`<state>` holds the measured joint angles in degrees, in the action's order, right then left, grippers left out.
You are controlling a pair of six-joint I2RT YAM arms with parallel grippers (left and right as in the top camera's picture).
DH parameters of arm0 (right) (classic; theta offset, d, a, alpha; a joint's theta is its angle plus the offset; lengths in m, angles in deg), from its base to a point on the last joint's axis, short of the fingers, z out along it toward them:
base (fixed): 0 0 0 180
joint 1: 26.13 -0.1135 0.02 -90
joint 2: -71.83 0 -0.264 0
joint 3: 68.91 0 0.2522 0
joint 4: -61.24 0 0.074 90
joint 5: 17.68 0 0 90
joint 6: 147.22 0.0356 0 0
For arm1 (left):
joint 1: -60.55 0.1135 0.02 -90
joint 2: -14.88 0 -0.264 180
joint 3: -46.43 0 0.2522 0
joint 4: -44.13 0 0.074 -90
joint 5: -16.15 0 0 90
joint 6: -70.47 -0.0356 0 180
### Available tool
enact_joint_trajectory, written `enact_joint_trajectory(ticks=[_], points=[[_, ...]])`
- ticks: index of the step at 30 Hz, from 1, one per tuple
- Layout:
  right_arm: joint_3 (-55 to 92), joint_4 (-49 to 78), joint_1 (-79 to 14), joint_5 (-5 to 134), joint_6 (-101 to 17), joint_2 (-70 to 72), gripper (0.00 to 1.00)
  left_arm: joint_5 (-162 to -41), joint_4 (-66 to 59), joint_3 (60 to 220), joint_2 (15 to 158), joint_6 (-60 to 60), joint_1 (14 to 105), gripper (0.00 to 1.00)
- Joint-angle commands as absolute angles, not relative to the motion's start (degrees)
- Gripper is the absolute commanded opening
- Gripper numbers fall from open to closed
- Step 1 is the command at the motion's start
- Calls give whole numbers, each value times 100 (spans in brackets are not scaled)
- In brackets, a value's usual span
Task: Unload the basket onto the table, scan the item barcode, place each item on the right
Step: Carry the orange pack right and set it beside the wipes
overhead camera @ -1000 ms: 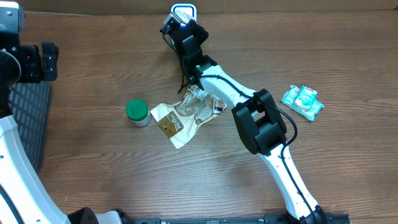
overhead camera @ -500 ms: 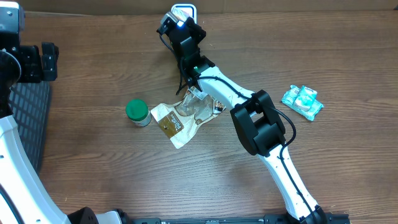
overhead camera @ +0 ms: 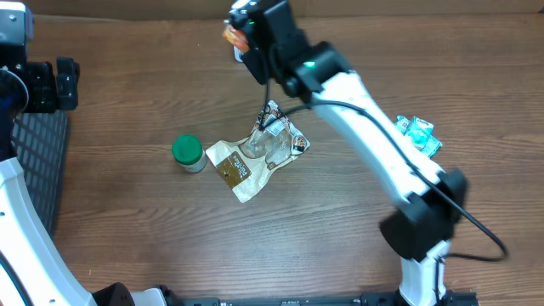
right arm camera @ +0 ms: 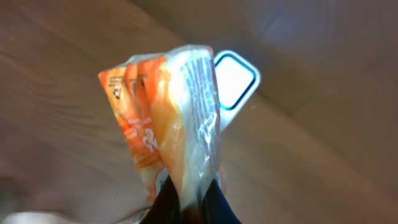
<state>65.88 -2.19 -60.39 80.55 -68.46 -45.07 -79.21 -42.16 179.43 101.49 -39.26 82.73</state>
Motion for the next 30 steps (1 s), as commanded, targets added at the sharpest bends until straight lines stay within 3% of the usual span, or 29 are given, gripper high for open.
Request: enact_joint_trajectory(ticks=[1,4,9,20,23,24,25,27,30], points=[[6634,-1356,-5751,7345,-5137,-3795,4,-7941,-4205,17959,10149,-4011,8303,100],[6632,-2921,-5202,7349,-4169,-3506,4,-7941,-4205,17959,10149,-4011,8303,99],[6160,-3920,-4175,7347,-3616,-3517,4,-7941,-4205,17959,10149,-4011,8303,99],[3118,-2499,-2737,6897,-3603,-3519,4,-7939,-4205,17959,10149,-4011,8303,100],[2449,-2189,-2632,6901,-3600,-3519,14,-7941,-4205,17959,10149,-4011,8303,99],[2226,-2075,-2588,6903,-3600,-3519,28,-7941,-4205,17959,10149,-4011,8303,99],[2171,-2064,-2570,6908,-3600,-3519,34,-7941,-4205,17959,10149,-4011,8303,100],[2154,-2071,-2535,6921,-3600,-3521,43,-7941,-4205,17959,10149,-4011,8303,100],[2154,-2066,-2525,6921,-3600,-3521,46,-7941,-4205,17959,10149,-4011,8303,100]])
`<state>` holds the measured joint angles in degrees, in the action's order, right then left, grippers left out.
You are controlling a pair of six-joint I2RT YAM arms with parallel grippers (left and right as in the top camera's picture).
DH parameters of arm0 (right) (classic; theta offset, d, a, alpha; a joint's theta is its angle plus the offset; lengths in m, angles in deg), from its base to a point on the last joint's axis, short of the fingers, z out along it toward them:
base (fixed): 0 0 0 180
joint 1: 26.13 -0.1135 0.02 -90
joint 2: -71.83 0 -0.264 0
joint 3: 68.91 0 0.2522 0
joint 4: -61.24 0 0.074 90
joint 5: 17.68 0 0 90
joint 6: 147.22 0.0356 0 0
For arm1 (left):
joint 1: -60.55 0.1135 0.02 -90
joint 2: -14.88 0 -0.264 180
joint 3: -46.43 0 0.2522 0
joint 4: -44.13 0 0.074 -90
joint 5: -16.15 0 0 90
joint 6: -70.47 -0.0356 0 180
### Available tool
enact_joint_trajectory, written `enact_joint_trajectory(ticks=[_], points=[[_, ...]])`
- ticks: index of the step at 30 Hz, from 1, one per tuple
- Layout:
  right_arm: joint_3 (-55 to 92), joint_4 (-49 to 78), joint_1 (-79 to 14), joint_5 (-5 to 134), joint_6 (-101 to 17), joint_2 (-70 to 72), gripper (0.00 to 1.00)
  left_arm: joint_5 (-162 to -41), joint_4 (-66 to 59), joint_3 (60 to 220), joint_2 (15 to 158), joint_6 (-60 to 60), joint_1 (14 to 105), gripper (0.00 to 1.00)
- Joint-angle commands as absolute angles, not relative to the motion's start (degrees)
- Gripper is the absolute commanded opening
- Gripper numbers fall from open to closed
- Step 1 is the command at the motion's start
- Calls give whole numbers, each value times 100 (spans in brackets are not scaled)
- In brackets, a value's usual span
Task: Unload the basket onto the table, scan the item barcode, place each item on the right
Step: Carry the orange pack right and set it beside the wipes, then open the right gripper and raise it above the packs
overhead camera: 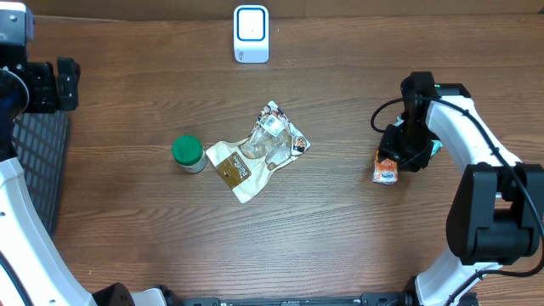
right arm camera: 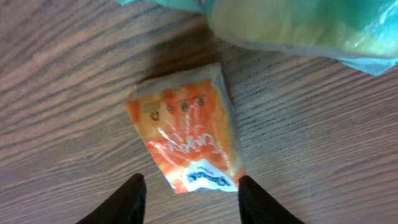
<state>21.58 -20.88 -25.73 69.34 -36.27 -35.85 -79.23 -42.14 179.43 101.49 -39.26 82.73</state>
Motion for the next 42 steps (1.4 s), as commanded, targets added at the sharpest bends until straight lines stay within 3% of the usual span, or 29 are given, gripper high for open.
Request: enact_joint_trajectory(ticks=[1,18,36,42], points=[[2154,-2064,-2525,6919,-3600,-3521,47,-7941,-4205,17959,10149,-4011,8303,100],[2315,-1942,-2525,6073,-4258,-3519,46,-7941,-4205,17959,10149,-4011,8303,100],[5303,-3850,-2656,5262,-5001,-3478,43,-7941,-4205,17959,10149,-4011,8303,100],[5378,-3850,-2953,5273,-5078,-3478,43,-7941,-4205,17959,10149,-4011,8303,100]])
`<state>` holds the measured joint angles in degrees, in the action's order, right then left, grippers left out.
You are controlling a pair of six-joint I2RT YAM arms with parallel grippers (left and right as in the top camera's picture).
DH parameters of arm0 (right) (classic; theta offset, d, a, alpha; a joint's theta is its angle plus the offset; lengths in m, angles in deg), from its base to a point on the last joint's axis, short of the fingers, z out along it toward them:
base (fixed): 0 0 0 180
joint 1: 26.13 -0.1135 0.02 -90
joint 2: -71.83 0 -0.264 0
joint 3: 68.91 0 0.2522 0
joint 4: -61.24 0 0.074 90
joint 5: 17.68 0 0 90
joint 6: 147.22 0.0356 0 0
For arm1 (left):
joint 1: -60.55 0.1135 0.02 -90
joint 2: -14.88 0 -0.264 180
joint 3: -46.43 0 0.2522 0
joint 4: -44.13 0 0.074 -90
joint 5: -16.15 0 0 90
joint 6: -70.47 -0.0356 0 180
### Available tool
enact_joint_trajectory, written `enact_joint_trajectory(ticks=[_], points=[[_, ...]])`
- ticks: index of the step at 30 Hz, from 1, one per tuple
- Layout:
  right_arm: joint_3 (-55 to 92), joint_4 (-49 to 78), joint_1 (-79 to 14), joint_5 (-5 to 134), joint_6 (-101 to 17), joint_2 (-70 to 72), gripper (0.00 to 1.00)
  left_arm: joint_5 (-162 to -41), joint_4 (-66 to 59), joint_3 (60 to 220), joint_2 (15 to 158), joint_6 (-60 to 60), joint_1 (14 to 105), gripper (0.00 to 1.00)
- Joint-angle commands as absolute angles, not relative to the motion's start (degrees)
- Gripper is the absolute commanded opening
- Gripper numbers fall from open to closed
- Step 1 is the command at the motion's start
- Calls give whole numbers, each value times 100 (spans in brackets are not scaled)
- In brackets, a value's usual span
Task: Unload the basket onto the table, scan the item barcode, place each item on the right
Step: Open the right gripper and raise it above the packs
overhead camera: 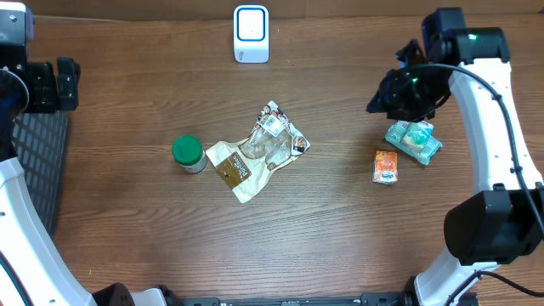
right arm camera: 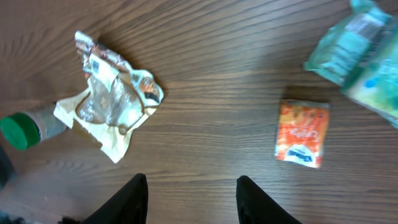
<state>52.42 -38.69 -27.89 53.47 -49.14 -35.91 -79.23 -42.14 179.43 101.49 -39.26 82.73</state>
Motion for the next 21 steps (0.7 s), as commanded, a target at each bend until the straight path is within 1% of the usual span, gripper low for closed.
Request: enact_joint_trajectory(ticks=[1,5,21], points=[[5378,-3852,-3064,5275,-5255,-3478,43,-7941,-4205,17959,10149,-4011,8303,100],[5378,-3859,-3294,5386,-5303,-3478,43,-7941,-4205,17959,10149,-4011,8303,100],[5378,-3841,-3298,5518,-5305,-3478,45,-7941,-4205,17959,10149,-4011,8303,100]])
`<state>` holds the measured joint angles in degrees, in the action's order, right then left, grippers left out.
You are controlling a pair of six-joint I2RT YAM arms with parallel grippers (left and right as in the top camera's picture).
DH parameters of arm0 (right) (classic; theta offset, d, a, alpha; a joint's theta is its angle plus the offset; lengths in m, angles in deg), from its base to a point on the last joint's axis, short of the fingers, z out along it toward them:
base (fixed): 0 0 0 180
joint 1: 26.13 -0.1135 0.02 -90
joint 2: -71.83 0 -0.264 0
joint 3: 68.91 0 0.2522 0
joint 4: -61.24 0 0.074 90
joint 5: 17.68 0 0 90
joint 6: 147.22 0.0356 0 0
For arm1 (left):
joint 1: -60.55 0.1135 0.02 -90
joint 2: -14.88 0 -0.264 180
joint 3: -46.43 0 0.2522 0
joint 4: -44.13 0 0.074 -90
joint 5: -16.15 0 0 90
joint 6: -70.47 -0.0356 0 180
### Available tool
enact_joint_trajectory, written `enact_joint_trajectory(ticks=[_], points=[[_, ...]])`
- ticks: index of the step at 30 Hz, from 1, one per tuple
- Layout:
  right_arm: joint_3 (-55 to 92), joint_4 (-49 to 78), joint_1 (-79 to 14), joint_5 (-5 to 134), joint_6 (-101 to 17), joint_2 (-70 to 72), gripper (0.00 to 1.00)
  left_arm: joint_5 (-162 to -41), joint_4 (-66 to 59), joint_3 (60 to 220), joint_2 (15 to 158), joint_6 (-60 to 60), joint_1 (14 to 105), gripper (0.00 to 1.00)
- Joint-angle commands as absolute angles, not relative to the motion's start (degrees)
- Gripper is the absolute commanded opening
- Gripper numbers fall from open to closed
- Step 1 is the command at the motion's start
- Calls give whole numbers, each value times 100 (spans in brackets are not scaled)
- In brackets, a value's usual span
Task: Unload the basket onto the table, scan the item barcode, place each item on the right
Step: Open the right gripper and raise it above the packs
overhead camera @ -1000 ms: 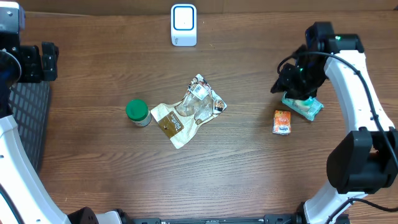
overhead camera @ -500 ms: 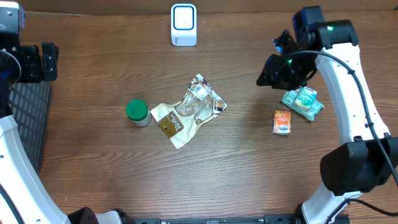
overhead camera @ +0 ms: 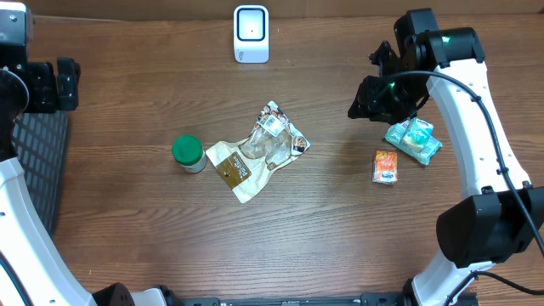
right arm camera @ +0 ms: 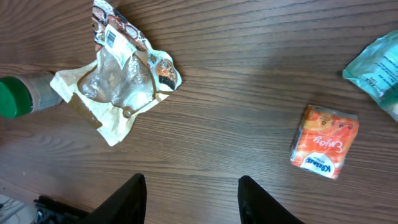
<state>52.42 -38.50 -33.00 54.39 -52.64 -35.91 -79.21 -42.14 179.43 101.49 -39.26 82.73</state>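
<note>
The white barcode scanner (overhead camera: 252, 34) stands at the back edge of the table. An orange tissue pack (overhead camera: 385, 167) (right arm camera: 324, 142) lies flat at the right, next to a teal pack (overhead camera: 414, 138) (right arm camera: 376, 71). My right gripper (overhead camera: 367, 100) (right arm camera: 189, 186) hangs open and empty above the table, up and left of both packs. A crumpled clear and tan snack bag (overhead camera: 259, 153) (right arm camera: 121, 81) lies mid-table, with a green-lidded jar (overhead camera: 188, 154) (right arm camera: 15, 98) to its left. My left gripper (overhead camera: 58, 83) rests at the far left; its jaws do not show clearly.
A dark mesh mat (overhead camera: 38, 161) lies along the left edge under the left arm. Bare wood (overhead camera: 340, 221) stretches between the snack bag and the two packs.
My right gripper has shifted a little to the left, away from the teal pack, and is still open and empty. Nothing on the table has moved.
My right gripper first held the orange pack up in front of the scanner at the back. Then the pack lay on the table beside the teal pack, with the gripper open over it. Afterwards the gripper was raised and empty, and now it is further left.
</note>
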Motion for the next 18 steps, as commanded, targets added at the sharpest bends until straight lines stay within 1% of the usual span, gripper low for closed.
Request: enact_joint_trajectory(ticks=[1,9,14,18], points=[[5378,-3843,-3298,5520,-5305,-3478,45,-7941,-4205,17959,10149,-4011,8303,99],[5378,-3819,-3298,5500,-5292,-3478,47,-7941,-4205,17959,10149,-4011,8303,100],[5378,-3596,-3370,4838,-5277,-3478,47,-7941,-4205,17959,10149,-4011,8303,100],[5356,-3476,-3609,4774,-5257,-3478,49,-7941,-4205,17959,10149,-4011,8303,99]])
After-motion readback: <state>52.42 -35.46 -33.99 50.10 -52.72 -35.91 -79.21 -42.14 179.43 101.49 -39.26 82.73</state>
